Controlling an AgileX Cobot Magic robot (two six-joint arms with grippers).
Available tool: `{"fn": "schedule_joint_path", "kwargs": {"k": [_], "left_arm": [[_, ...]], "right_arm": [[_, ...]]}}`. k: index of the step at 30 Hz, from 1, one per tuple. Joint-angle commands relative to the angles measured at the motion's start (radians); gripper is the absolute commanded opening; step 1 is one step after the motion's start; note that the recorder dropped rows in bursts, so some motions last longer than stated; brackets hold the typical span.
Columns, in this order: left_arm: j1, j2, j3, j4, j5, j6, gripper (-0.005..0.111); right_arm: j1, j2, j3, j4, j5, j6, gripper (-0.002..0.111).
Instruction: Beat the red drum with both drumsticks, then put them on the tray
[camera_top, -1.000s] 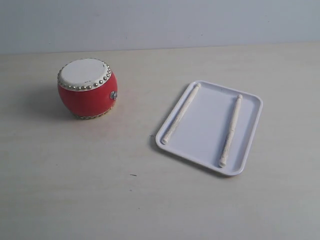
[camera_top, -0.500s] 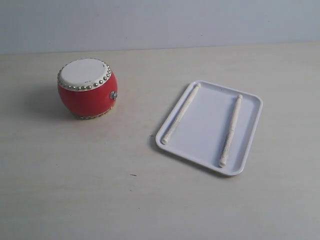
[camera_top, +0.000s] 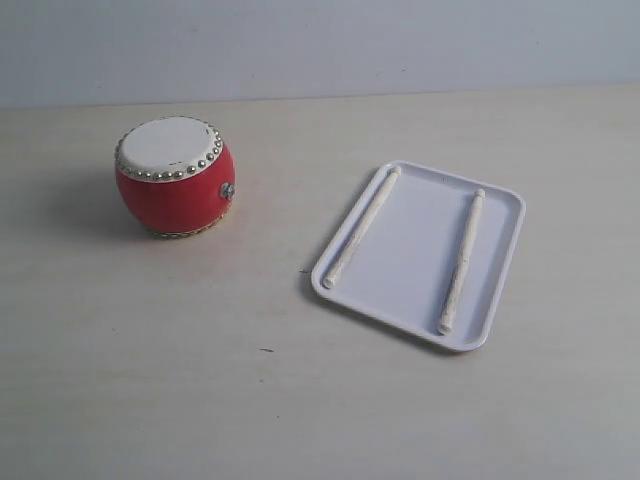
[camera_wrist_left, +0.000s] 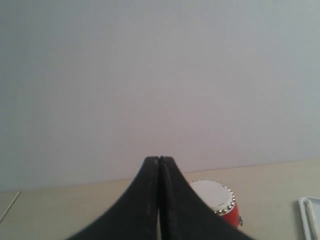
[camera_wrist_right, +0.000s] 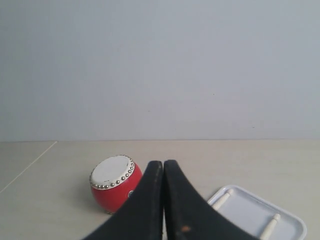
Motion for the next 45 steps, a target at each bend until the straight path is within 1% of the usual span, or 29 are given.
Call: {"fn": "schedule_joint_path", "kwargs": {"k": [1,6,10,11,17,19,45], "left_arm": [[0.001,-0.003,0.058,0.083,-0.077,-0.030,0.000],[0.001,-0.003,0.172,0.102,-0.176,-0.030,0.000],[0.001,-0.003,0.309,0.098,-0.334,-0.032,0.000],[0.001,-0.003,0.363,0.098,-0.370,-0.032,0.000],[0.001,-0.003,0.573,0.098,-0.368,-0.030,0.000],[0.001,-0.003,0.614,0.098,-0.368,-0.030,0.000],[0.001,-0.003,0.624,0.098,-0.368,-0.030,0.000]], "right_arm": [[0.000,-0.004,0.006,-0.005,-0.002,-0.008,0.000],[0.000,-0.004,0.006,-0.005,-0.002,-0.006,0.000],[0.000,-0.004,0.006,-0.005,-0.002,-0.006,0.000],[0.000,-0.004,0.006,-0.005,-0.002,-0.008,0.000],[0.000,-0.004,0.006,-0.005,-0.002,-0.008,0.000],[0.000,-0.004,0.006,-0.005,-0.007,-0.008,0.000],[0.000,-0.004,0.006,-0.005,-0.007,-0.008,0.000]]}}
